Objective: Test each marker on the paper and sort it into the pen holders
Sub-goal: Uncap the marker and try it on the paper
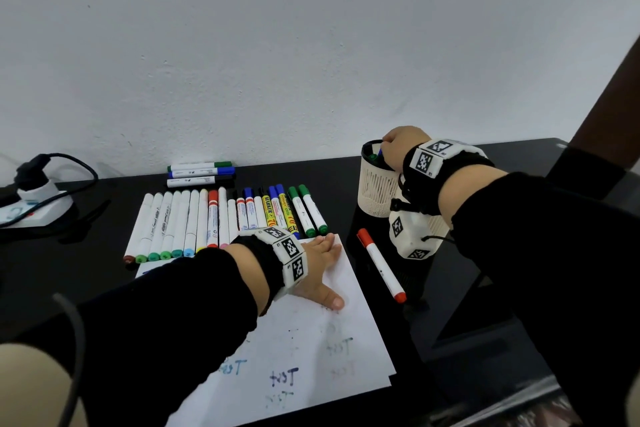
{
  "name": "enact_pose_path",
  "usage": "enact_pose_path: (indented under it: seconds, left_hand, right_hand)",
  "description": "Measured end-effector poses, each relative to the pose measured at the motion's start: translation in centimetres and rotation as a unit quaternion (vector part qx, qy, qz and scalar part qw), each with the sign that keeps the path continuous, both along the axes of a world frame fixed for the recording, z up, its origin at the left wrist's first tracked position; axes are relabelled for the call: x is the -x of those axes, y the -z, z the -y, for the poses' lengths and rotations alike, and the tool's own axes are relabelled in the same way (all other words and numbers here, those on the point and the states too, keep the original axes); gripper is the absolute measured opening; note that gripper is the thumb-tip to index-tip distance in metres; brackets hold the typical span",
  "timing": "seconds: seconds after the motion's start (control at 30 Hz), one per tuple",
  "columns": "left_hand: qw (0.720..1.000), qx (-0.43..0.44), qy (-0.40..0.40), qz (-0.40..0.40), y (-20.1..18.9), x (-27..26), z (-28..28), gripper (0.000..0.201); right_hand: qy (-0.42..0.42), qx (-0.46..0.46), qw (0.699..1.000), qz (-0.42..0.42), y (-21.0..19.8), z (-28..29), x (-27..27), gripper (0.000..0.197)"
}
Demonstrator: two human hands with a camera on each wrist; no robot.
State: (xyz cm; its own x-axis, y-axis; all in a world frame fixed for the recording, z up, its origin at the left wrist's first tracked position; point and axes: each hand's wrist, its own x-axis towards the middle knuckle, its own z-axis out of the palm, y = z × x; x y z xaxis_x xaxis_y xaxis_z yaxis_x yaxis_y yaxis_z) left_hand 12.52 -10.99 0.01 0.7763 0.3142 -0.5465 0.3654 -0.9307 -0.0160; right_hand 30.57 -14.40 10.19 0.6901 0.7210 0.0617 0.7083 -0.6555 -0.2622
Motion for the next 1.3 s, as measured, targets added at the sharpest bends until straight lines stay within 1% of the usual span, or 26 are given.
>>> enact_pose_path:
  seconds: [0.17,0.4,0.67,0.93,1.13,1.23,1.3]
  left_hand:
    - [1.0,-0.013,-0.005,0.015,-1.9,1.3,0.3,0.097]
    - [0.997,-0.04,-0.053,0.04,-3.5,4.8,-1.8,0.097]
    - [0.986,-0.061,-0.152,0.027,-2.9,11.4,-6.2,0.1]
    - [0.973,-0.05,-0.227,0.009,-1.8,15.9,-11.2,0.102]
    - [0.969,-0.033,-0.242,0.027,-0.8,17.7,-14.2,0.104]
    - [0.971,-0.025,-0.236,0.031,-0.2,18.1,-14.8,0.106]
    - [0.973,-0.023,-0.229,0.031,0.0,18.2,-15.2,0.107]
  right_hand:
    - [-0.023,-0.059,0.998,0.007,-1.0,0.1,1.5,0.028]
    - [-0.092,-0.053,0.994,0.002,-1.7,-2.0,5.6,0.029]
    - [-0.181,0.005,0.984,-0.007,-1.1,-7.2,11.4,0.029]
    - [-0.234,0.078,0.969,-0.019,1.7,-14.3,16.2,0.026]
    - [-0.261,0.134,0.956,0.02,3.7,-20.0,18.3,0.028]
    - [-0.272,0.164,0.946,0.064,4.6,-22.8,18.9,0.032]
    - [-0.27,0.193,0.938,0.098,5.6,-25.5,18.6,0.024]
